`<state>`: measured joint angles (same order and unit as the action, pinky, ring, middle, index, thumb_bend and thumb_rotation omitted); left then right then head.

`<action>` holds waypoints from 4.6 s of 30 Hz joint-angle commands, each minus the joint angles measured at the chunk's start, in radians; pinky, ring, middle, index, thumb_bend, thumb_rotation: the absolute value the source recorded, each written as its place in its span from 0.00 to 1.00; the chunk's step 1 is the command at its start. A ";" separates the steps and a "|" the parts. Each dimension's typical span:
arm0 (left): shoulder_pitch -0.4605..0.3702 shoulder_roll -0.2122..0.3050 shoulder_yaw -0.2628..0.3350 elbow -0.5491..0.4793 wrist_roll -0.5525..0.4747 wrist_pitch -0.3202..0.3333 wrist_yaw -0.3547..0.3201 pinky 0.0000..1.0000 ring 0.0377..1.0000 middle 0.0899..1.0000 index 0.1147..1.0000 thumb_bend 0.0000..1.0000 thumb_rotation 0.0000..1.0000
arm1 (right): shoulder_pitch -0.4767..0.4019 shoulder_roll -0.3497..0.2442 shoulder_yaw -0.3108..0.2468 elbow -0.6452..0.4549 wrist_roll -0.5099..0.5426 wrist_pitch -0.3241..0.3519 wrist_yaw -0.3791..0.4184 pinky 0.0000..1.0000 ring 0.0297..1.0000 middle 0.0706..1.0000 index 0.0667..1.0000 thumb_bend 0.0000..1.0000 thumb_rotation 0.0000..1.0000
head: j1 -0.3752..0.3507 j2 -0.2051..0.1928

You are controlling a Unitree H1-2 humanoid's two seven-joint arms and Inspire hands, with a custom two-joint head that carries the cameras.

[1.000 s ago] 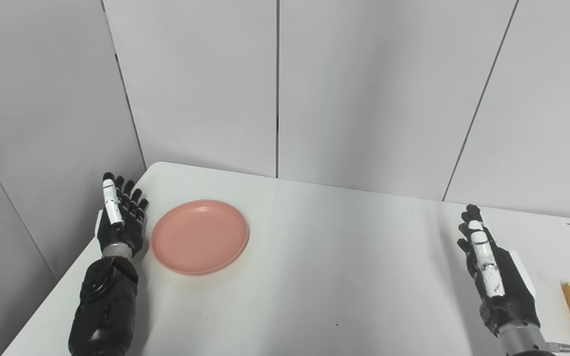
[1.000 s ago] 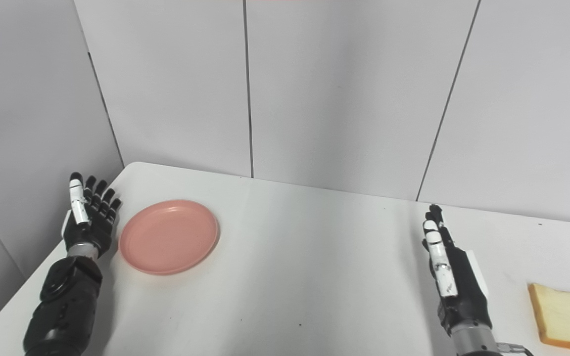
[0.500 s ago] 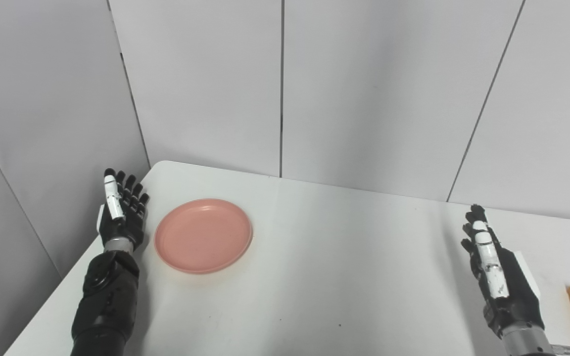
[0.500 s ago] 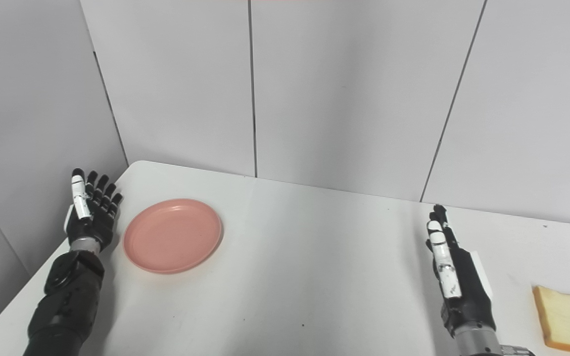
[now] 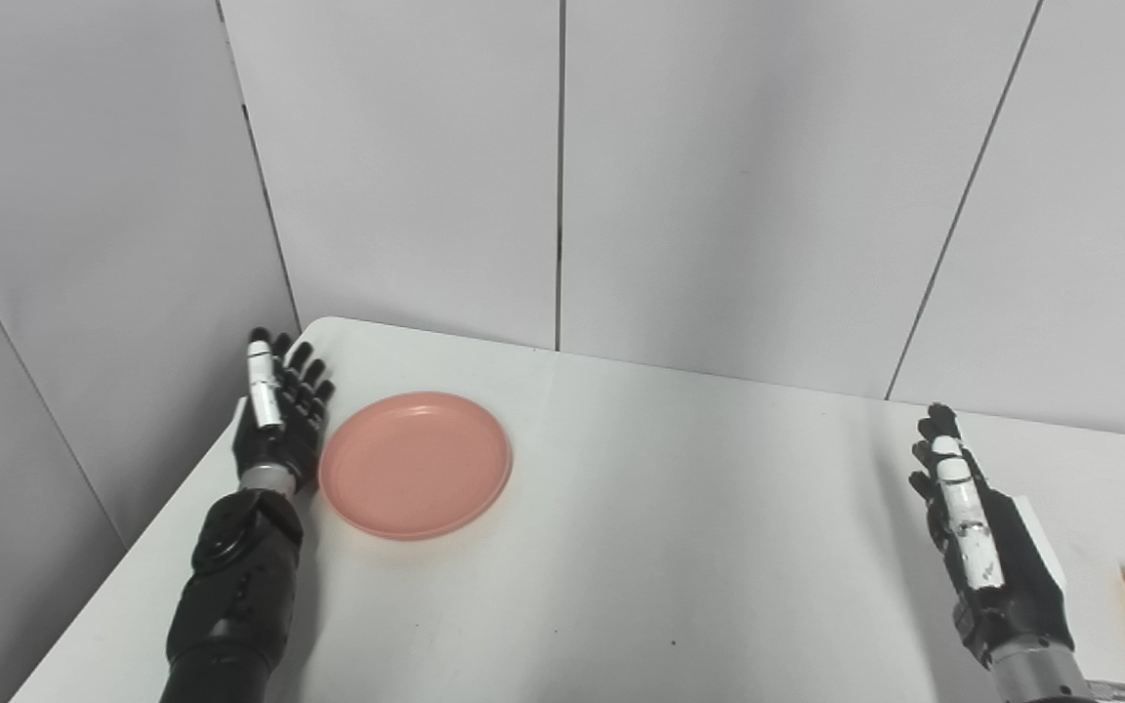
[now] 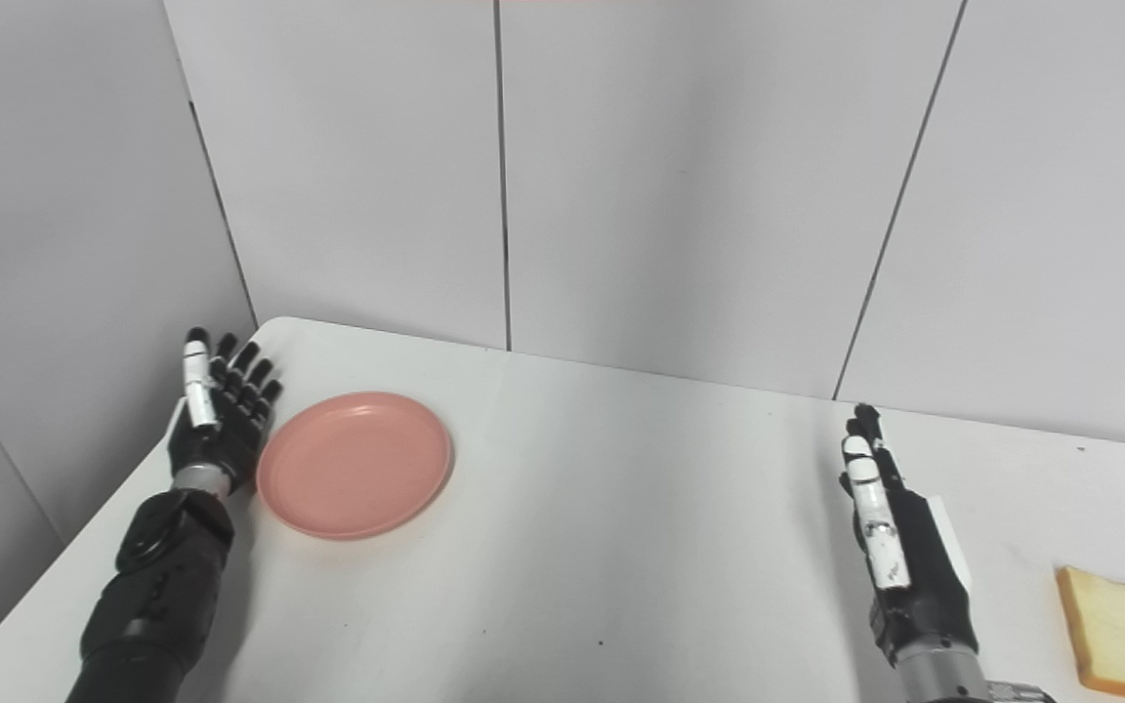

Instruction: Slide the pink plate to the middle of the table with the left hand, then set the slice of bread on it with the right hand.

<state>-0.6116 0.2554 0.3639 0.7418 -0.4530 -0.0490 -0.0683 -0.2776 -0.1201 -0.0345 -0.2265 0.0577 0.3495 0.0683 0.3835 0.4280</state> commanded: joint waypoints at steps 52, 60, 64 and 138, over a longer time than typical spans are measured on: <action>0.058 -0.190 -0.302 -0.363 0.134 0.328 -0.129 1.00 0.99 0.99 0.99 0.54 1.00 | -0.019 -0.004 0.010 -0.026 -0.006 -0.020 0.016 1.00 1.00 1.00 1.00 0.11 1.00 | -0.055 -0.010; 0.078 -0.190 -0.350 -0.384 0.153 0.328 -0.151 1.00 1.00 1.00 1.00 0.53 1.00 | -0.016 0.001 0.030 0.028 -0.019 -0.097 0.020 1.00 1.00 1.00 1.00 0.09 1.00 | -0.144 -0.037; 0.091 -0.186 -0.378 -0.403 0.168 0.315 -0.174 1.00 1.00 1.00 1.00 0.53 1.00 | -0.013 0.018 0.038 0.054 -0.034 -0.126 0.004 1.00 1.00 1.00 1.00 0.10 1.00 | -0.202 -0.040; 0.240 -0.211 -0.314 -0.669 0.205 0.116 -0.143 0.98 0.97 0.98 0.99 0.59 1.00 | -0.284 -0.490 0.098 -0.108 -0.383 -0.022 0.289 0.81 0.90 0.93 0.90 0.99 0.48 | -0.736 -0.031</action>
<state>-0.3354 0.0348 0.0439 0.0917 -0.2219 0.1089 -0.1964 -0.5096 -0.5785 0.0593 -0.2952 -0.3098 0.3080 0.3316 -0.3497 0.3958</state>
